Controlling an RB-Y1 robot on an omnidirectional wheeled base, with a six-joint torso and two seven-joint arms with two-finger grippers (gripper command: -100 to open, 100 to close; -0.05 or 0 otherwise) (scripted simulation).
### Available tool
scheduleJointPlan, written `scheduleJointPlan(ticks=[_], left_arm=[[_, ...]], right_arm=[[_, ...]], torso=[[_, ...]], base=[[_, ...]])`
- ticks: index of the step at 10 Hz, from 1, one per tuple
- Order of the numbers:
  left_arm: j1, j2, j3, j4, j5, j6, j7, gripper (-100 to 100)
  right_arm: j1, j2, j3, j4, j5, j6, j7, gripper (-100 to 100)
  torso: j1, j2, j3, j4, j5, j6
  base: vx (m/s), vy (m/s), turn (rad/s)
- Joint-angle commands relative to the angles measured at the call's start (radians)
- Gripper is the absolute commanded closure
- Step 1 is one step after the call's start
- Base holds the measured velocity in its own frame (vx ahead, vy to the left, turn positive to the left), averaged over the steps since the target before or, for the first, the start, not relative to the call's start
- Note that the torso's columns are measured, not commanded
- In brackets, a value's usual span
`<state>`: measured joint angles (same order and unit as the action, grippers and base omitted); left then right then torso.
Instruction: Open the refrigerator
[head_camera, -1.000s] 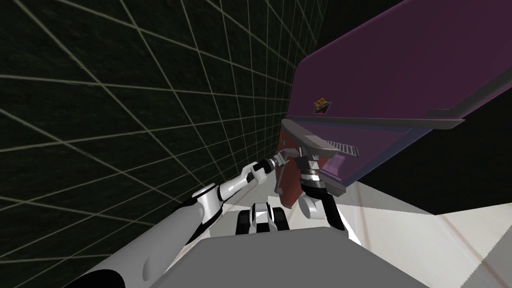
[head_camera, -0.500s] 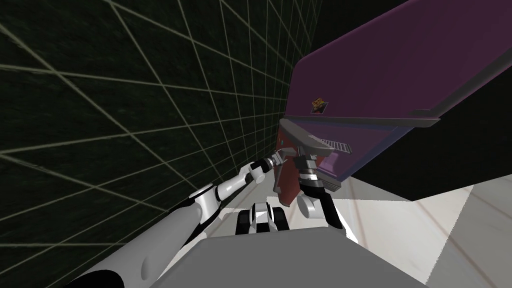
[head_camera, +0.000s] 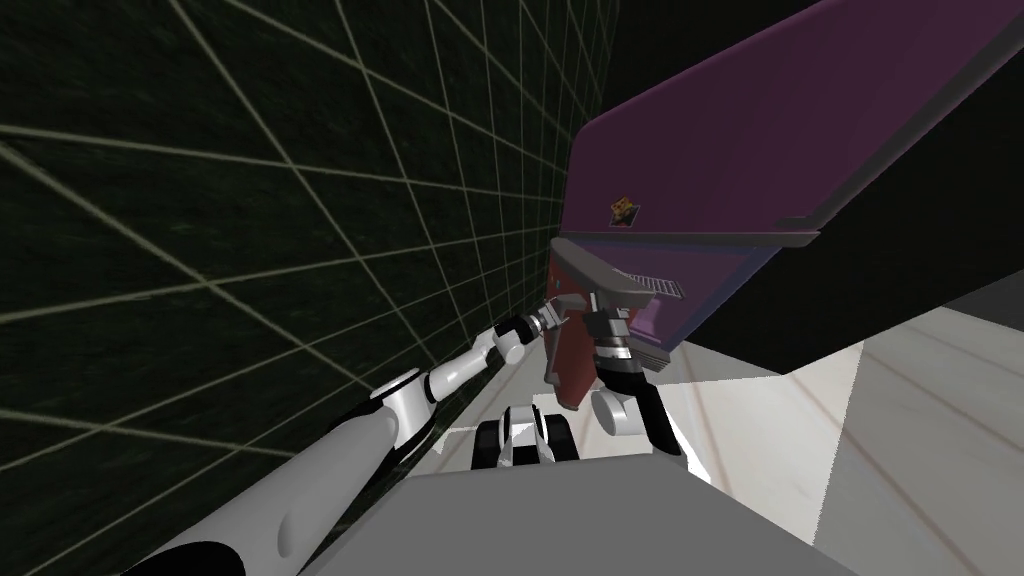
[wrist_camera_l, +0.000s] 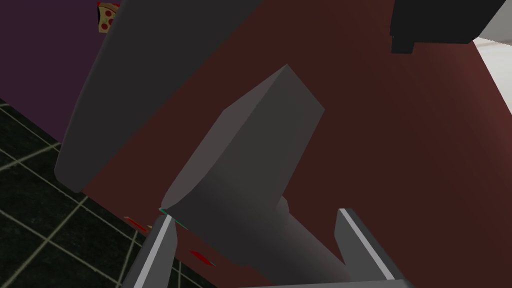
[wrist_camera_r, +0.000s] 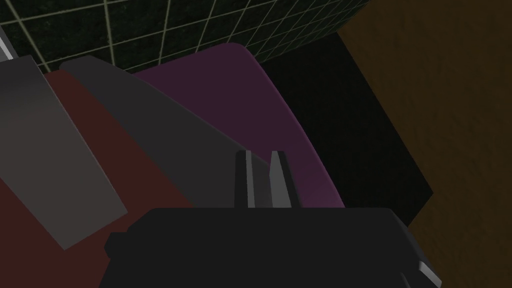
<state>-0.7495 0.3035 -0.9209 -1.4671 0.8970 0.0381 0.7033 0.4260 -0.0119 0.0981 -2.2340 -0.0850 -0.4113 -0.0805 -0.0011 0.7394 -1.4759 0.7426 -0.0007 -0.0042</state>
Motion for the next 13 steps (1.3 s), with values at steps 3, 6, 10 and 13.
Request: scheduleJointPlan(ticks=[3, 6, 10, 13], left_arm=[[-0.007, 0.013, 0.01, 0.009, 0.121, -0.015, -0.122, 100], [0.009, 0.055, 0.029, -0.012, 0.223, -0.018, -0.209, 100], [0.009, 0.055, 0.029, -0.012, 0.319, -0.018, -0.312, 100], [0.025, 0.096, 0.049, -0.034, 0.43, -0.02, -0.393, 100]], right_arm=[[-0.004, -0.002, 0.011, -0.002, 0.003, -0.001, -0.001, 0], [-0.012, -0.004, 0.023, -0.005, 0.005, -0.001, -0.002, 0], [-0.014, -0.007, 0.041, -0.006, 0.009, -0.002, -0.004, 0], [-0.014, -0.008, 0.042, -0.006, 0.009, -0.002, -0.004, 0]], torso=[[-0.007, -0.001, 0.0, 0.0, -0.001, 0.005], [0.008, -0.004, -0.002, -0.002, 0.002, 0.001], [-0.007, 0.0, 0.001, 0.001, -0.002, 0.004], [0.01, -0.004, -0.002, -0.001, 0.004, 0.002]], base=[[-0.009, -0.021, 0.01], [0.054, 0.161, -0.261], [0.0, 0.009, 0.026], [0.032, 0.17, -0.251]])
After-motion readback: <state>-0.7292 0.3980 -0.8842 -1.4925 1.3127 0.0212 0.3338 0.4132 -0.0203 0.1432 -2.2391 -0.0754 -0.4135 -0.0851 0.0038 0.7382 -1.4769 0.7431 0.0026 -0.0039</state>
